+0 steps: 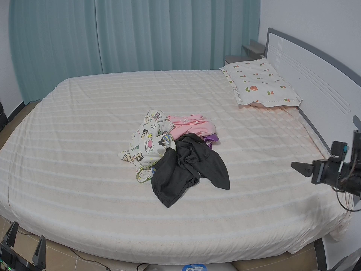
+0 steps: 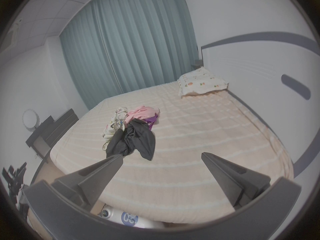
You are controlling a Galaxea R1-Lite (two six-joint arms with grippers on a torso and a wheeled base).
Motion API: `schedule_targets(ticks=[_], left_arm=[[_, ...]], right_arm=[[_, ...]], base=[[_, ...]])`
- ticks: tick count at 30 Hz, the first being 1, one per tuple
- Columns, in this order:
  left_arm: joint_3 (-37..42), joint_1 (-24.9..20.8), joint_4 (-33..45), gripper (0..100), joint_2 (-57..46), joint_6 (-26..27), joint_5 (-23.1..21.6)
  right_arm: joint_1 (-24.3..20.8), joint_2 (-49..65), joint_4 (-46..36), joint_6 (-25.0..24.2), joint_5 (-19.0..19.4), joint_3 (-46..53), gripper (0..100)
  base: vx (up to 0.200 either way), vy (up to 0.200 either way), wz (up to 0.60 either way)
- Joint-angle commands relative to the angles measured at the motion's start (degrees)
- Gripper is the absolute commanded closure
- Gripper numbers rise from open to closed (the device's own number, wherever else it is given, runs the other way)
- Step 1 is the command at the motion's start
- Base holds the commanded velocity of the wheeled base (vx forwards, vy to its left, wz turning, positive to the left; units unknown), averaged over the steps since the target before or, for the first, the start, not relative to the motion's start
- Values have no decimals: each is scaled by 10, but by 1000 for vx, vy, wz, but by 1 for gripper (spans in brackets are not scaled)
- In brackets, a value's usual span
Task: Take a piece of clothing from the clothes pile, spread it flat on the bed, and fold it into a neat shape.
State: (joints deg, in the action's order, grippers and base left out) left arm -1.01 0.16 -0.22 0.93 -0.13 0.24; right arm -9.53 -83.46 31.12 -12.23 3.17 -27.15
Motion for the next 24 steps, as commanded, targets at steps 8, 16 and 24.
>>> schedule_targets(ticks=[8,16,24], left_arm=[[8,0,0,0,-8,0,-1],[8,-2,0,0,4,0,-1],[8,-2,0,0,6,0,-1]], right_arm=[[-132,-557,170,-126,-82,-282,0],[-145,-608,165,-126,-77,-341,0],[-154,-651,144,-126,-66,-424,0]], base=[[0,0,0],[0,0,0],[0,0,0]])
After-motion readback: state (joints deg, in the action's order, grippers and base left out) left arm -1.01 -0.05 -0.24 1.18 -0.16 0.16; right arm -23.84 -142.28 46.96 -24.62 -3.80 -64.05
